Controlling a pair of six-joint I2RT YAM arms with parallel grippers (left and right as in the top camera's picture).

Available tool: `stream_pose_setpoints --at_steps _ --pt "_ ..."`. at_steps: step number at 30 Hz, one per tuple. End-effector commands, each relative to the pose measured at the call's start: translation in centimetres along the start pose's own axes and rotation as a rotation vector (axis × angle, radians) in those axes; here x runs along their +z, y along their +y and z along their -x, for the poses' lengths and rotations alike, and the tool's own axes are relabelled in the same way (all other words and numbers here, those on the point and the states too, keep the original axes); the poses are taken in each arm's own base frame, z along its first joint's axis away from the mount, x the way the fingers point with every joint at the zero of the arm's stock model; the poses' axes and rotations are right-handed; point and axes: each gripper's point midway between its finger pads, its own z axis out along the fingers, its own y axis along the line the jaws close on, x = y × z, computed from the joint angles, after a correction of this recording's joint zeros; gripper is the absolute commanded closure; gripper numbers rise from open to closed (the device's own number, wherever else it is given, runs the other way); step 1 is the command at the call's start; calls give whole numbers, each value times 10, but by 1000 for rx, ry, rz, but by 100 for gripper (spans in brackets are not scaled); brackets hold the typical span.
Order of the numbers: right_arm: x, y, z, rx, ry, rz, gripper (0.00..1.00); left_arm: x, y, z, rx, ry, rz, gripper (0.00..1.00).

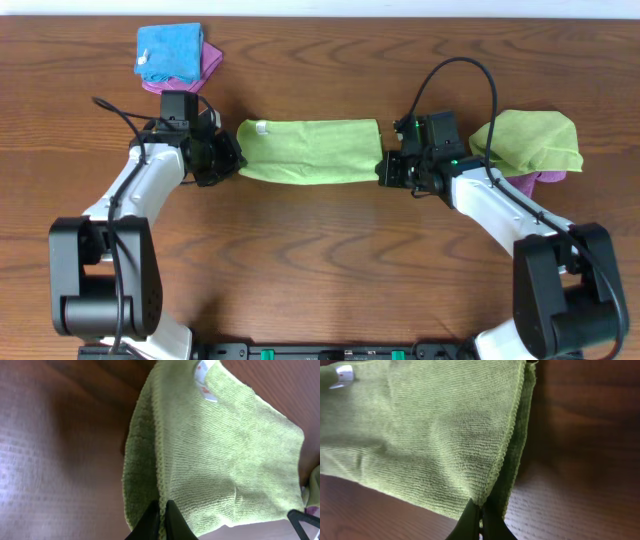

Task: Fold the cloth

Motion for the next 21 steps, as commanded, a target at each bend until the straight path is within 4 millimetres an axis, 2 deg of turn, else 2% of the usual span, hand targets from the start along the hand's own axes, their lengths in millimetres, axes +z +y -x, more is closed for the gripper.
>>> stream_pose_setpoints --at_steps 1,7,16,19,21 --pt "-5 -2 1 -29 -4 -9 99 -7 -1 -5 19 12 -4 94" --pt "-6 -16 -9 -38 33 -77 99 -7 7 -14 43 46 31 94" --pt "-8 -22 -29 -46 112 -101 98 -8 9 -17 71 56 39 94" --pt "-9 -24 -34 -66 135 -107 92 -8 10 -19 87 63 41 94" --pt "-10 -26 -40 -76 161 -113 83 -8 13 -17 92 57 58 91"
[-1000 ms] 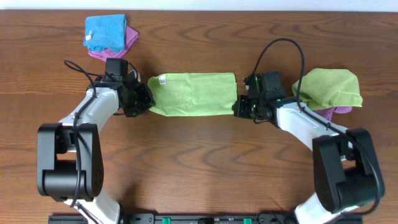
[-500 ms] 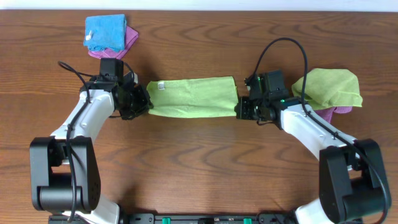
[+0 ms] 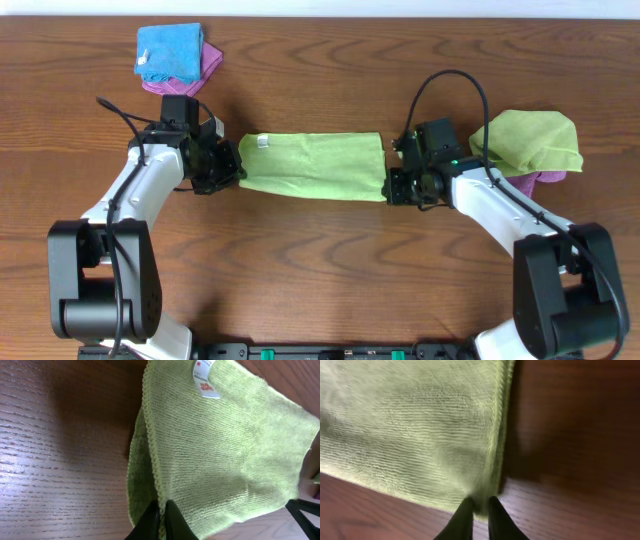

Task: Fold the cloth

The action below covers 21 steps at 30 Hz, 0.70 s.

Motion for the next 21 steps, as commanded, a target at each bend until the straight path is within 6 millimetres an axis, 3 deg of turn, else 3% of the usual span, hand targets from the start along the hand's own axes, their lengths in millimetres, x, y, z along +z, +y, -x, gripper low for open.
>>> stream_pose_setpoints --at_steps 1,3,7,11,13,15,16,19,21 --pt "-5 -4 -1 -37 1 -18 80 -5 5 3 30 -25 30 88" --pt "-5 -7 -7 -36 25 -32 75 -5 9 5 29 -34 52 83" --pt "-5 -14 -13 -27 46 -68 71 -6 11 5 30 -34 53 52" --pt "-5 -14 -11 -28 40 -70 65 -10 13 10 16 -44 46 44" --pt "-5 -13 -7 -33 24 -66 55 -12 5 14 8 -50 13 44" --pt "-5 -12 -3 -35 7 -62 52 -14 -3 17 16 -57 -23 43" --pt "-5 -11 -1 -34 -3 -60 51 -14 -6 18 3 -57 -41 46" --pt "-5 -9 7 -21 -33 -52 47 -12 -12 18 -5 -60 -48 82" --pt "-5 -8 12 -28 -53 -46 45 -8 -15 17 13 -61 -43 93"
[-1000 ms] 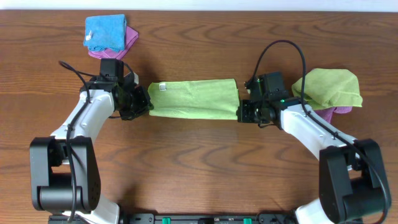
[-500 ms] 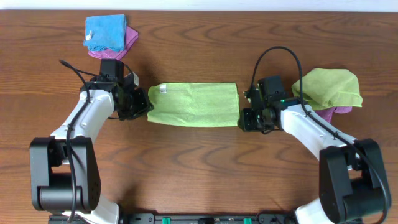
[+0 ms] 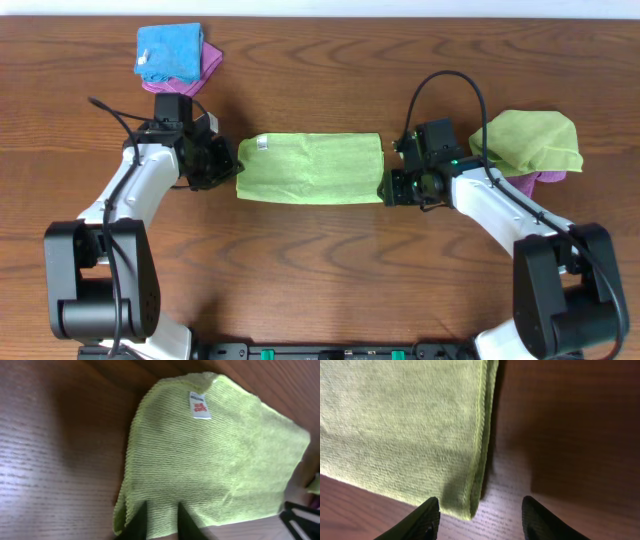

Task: Fold the cloth

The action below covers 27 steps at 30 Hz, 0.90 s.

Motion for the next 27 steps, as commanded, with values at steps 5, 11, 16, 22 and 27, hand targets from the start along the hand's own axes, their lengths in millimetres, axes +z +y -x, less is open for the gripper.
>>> stream_pose_setpoints --at_steps 5,11,16,22,27 --pt "-6 4 24 34 -100 20 43 14 -21 1 87 -26 29 94" --pt "-5 5 34 33 -139 30 43 41 -25 0 95 -10 25 94" --pt "2 4 40 61 -153 36 43 45 -20 7 99 -39 56 94" --pt "13 2 40 66 -149 35 44 51 -15 5 91 -27 69 94" --pt "13 -1 42 65 -159 21 44 57 -13 7 78 -27 68 94"
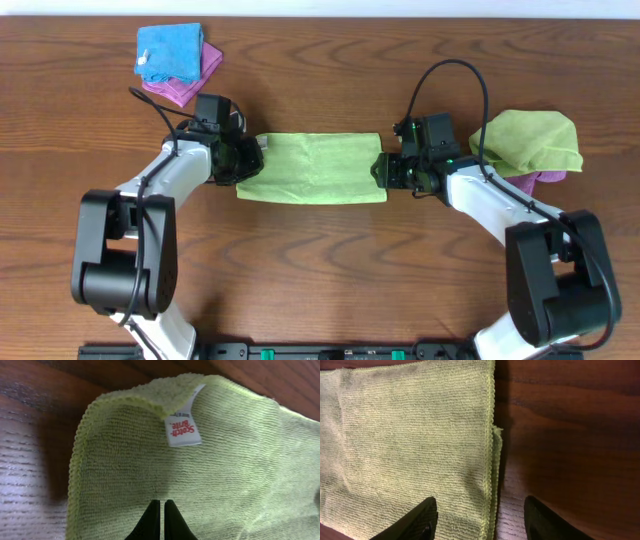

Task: Fold the cloth

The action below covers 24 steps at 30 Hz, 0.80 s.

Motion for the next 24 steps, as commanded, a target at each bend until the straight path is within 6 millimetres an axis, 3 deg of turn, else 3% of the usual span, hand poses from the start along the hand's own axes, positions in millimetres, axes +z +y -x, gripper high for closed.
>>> stream_pose_setpoints --at_steps 1,11,21,24 --pt "1 -6 2 22 -6 -20 45 4 0 6 -13 -10 13 94" --pt "19 -9 -6 66 22 -15 50 5 -2 5 -17 -9 11 94" --pt "25 17 -7 26 11 28 57 7 -9 5 -2 -17 1 94" --pt "25 19 -8 22 10 30 65 7 -9 5 -2 -18 4 94"
